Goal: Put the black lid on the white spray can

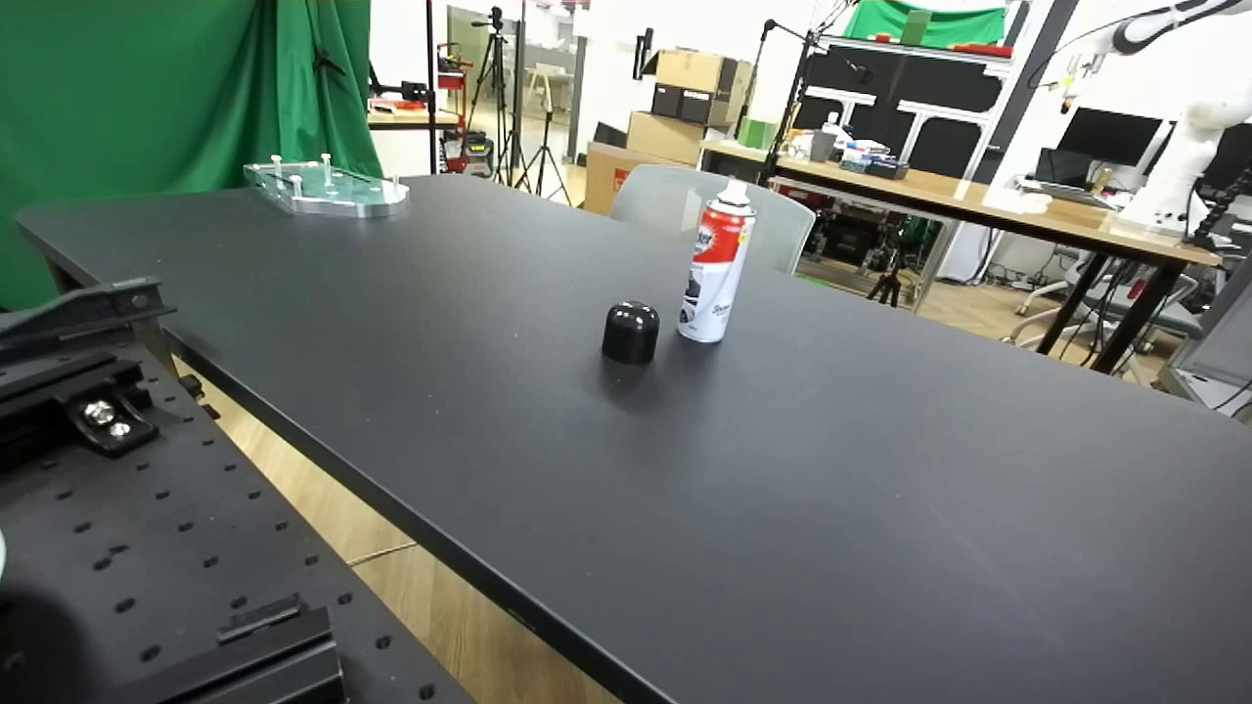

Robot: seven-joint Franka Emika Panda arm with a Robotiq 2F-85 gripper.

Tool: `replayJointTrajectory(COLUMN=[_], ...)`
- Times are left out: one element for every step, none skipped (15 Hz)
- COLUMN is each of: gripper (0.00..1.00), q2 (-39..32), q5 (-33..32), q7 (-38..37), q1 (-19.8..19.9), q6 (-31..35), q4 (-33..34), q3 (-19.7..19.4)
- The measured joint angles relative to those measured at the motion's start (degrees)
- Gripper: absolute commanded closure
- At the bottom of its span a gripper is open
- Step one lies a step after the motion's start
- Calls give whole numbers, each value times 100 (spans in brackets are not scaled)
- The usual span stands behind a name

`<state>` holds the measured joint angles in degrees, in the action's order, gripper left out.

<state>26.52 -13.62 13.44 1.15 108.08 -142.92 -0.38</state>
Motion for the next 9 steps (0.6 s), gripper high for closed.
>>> replayJointTrajectory(gripper=[0, 0, 0, 0, 0, 0, 0, 0, 0], q2=[-7, -33, -87, -172, -291, -434, -603, -787, -980], q5=[5, 10, 17, 36, 80, 152, 227, 307, 406], q7=[0, -10, -27, -48, -81, -112, -146, -186, -223], q1=[-6, -10, -10, -10, -10, -10, -10, -10, -9], q6=[32, 137, 296, 500, 745, 1037, 1360, 1703, 2051], q4=[-10, -36, -72, -114, -158, -208, -252, -291, -320], q3=[-4, -8, -12, -17, -24, -33, -44, -58, -72])
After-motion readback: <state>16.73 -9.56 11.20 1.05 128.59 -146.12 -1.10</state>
